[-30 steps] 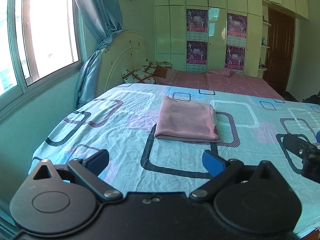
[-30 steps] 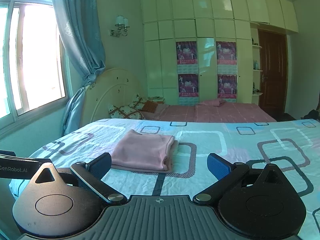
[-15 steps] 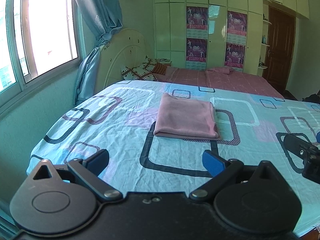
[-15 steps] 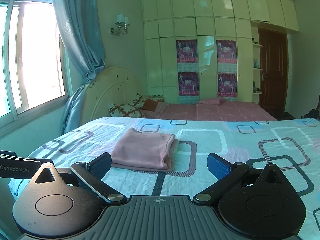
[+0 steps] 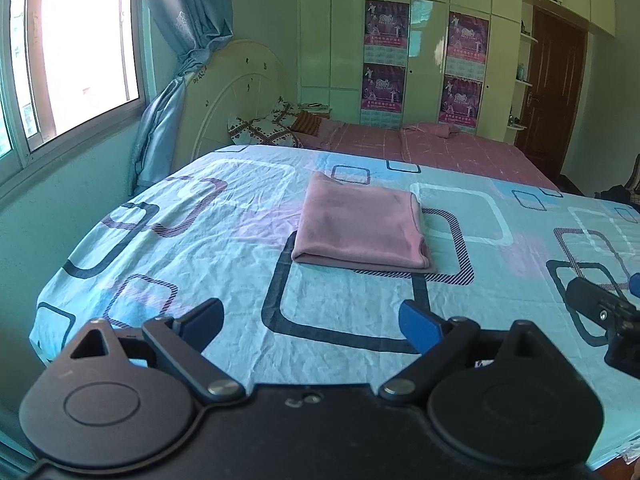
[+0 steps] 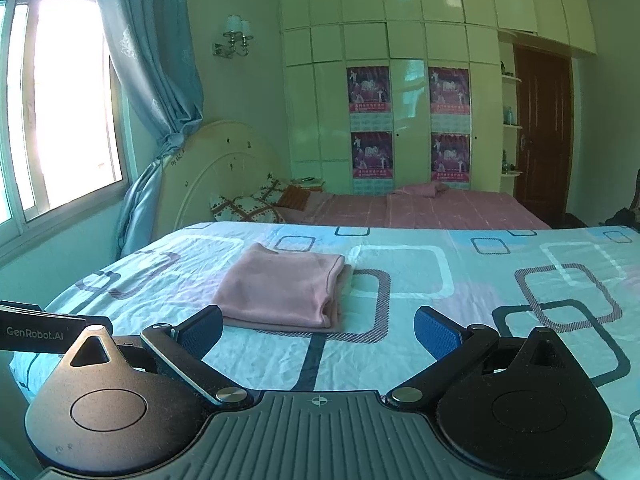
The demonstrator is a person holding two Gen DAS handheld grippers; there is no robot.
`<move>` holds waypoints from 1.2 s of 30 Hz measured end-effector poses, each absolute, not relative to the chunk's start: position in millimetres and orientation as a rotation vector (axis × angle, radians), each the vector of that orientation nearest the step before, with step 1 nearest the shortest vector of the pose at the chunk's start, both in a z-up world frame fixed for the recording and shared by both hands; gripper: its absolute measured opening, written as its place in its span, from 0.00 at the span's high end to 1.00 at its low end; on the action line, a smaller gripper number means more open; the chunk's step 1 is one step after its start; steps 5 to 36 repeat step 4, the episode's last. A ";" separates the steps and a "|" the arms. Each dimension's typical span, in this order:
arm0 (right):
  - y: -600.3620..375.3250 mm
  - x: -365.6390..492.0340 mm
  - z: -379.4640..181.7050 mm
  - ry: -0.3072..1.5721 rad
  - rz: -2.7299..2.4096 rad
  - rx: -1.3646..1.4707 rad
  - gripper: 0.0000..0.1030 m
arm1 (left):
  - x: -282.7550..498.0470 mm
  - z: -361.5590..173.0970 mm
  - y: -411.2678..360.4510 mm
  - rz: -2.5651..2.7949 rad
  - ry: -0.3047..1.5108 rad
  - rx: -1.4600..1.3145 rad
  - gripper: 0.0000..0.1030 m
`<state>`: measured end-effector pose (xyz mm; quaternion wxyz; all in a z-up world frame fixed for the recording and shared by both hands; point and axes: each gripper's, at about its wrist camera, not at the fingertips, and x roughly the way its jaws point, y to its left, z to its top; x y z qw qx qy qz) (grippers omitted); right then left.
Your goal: Fold small clothes
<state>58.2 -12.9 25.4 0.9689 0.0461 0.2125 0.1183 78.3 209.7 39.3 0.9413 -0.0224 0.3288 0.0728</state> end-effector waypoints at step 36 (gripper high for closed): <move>-19.5 72.0 13.9 0.463 0.210 0.099 0.02 | 107.0 23.2 217.1 0.146 0.715 -0.068 0.06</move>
